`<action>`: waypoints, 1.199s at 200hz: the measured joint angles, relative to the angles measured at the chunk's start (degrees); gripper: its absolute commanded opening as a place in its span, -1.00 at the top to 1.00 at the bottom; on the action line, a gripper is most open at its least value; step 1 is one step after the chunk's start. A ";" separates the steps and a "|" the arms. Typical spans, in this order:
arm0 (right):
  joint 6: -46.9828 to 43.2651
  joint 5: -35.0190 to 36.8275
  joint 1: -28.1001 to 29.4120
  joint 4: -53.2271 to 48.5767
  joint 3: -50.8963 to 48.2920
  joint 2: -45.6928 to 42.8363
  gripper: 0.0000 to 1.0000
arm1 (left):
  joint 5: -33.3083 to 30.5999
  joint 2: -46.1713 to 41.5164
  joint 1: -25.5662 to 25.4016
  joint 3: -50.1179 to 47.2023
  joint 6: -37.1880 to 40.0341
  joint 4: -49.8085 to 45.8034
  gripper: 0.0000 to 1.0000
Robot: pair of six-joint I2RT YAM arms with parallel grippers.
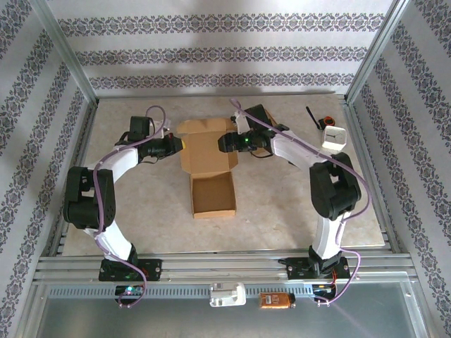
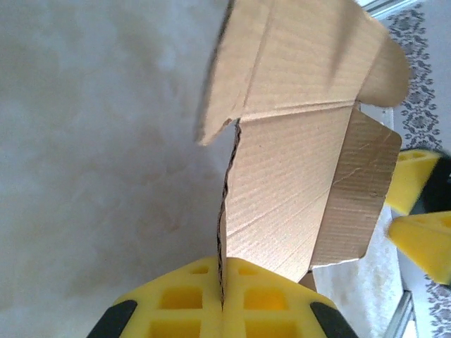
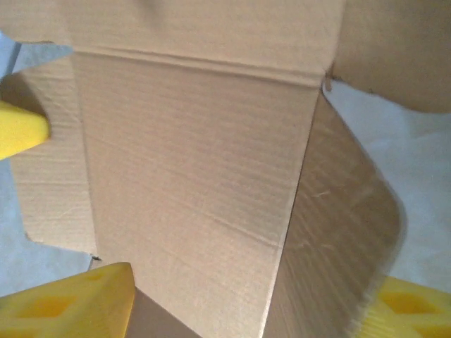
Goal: Fold the paper box
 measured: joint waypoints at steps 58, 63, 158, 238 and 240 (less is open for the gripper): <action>-32.59 8.02 0.02 -2.64 7.96 -9.75 -0.96 | 2.62 -2.73 -3.02 -8.92 11.58 22.53 1.00; -35.82 7.67 0.09 -3.76 8.94 -9.64 -0.96 | 2.71 -2.73 -3.32 -9.03 12.17 23.87 1.00; -56.35 6.43 1.62 -25.64 23.32 1.57 0.06 | 1.31 -5.33 -7.87 -12.48 23.82 31.61 1.00; -62.18 15.56 7.30 -24.96 20.72 -1.55 0.66 | -1.57 -8.26 -9.14 -13.09 26.05 30.12 0.43; -62.29 16.00 7.56 -24.70 20.46 -1.81 0.66 | -1.62 -8.55 -9.18 -13.07 25.94 29.75 0.43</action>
